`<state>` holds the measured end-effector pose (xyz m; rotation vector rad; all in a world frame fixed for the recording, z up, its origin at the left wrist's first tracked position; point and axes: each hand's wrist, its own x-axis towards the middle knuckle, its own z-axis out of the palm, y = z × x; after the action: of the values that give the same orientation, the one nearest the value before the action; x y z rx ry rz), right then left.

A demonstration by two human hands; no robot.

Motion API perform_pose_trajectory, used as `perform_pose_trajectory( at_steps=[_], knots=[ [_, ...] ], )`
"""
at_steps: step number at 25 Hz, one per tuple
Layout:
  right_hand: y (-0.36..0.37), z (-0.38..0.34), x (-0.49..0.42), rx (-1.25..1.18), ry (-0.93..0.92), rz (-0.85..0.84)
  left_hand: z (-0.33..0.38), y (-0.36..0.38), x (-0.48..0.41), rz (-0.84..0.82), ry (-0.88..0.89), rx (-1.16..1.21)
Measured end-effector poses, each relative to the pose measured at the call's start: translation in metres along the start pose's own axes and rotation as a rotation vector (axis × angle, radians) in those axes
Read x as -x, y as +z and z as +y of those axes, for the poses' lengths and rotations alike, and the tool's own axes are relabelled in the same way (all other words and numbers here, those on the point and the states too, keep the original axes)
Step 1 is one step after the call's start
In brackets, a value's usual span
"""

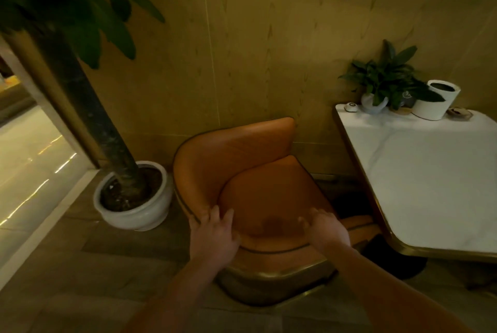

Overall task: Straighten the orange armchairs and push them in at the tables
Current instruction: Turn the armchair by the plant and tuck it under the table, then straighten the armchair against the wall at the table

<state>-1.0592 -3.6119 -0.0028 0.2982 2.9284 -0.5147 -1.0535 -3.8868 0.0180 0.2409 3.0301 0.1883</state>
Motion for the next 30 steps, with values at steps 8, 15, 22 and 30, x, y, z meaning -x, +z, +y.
perform_pose_trajectory(
  at_steps=[8, 15, 22, 30],
  knots=[
    [-0.013, -0.062, 0.024, -0.063, -0.024, -0.014, -0.077, -0.046, -0.001, 0.022, -0.116, 0.064],
    [0.043, -0.080, -0.031, -0.331, 0.152, -0.074, -0.110, -0.031, -0.086, -0.073, -0.142, -0.002],
    [0.087, -0.118, -0.060, -0.433, 0.263, -0.108, -0.134, -0.017, -0.178, -0.238, -0.068, -0.048],
    [0.123, -0.182, -0.077, -0.483, 0.622, 0.026, -0.205, -0.002, -0.305, -0.300, 0.211, -0.134]
  ],
)
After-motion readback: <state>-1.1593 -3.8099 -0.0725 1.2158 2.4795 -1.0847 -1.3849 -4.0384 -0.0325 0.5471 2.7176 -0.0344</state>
